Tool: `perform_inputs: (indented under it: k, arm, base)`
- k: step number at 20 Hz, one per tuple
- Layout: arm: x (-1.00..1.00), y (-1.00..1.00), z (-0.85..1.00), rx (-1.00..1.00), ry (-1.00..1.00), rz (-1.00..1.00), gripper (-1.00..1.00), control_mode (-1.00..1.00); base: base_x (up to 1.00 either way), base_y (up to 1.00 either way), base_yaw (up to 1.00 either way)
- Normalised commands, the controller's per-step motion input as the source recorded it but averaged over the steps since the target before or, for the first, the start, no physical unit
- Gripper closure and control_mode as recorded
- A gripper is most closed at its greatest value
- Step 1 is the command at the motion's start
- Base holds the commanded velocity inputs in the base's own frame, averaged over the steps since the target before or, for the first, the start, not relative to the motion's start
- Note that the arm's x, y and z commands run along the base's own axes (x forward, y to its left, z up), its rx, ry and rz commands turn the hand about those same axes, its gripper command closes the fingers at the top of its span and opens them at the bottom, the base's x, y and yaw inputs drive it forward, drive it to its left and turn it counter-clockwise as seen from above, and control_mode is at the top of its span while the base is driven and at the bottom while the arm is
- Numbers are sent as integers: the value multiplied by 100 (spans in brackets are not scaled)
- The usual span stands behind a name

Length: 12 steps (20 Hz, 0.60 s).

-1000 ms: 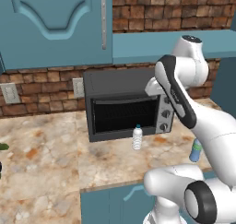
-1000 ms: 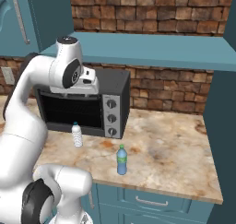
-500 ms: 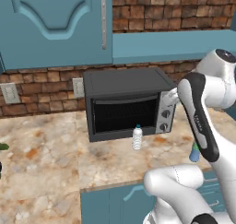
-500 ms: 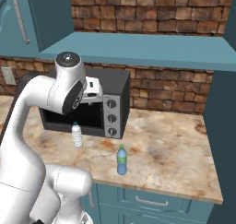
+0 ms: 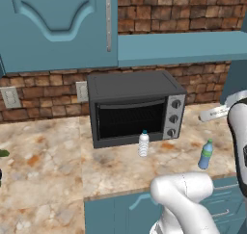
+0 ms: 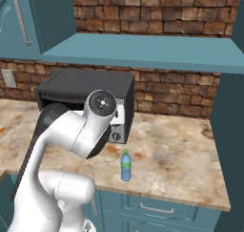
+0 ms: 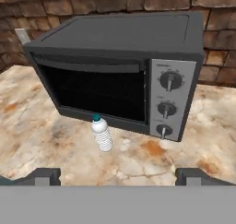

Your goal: Take the bottled waters from the counter and place them in the freezer to freeze. Close the freezer door after placing the bottles.

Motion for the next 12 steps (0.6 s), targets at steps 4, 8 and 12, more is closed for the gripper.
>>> perform_inputs:
  k: [4,8,12]
  arm:
    - [-43,-63,-23,30,-15,8,-100,-100]
    - [-36,-47,-29,12,-15,8,-100,-100]
    - [-24,-31,-32,2,-27,13,-100,-100]
  base:
    - [0,0,0]
    - [0,0,0]
    - [0,0,0]
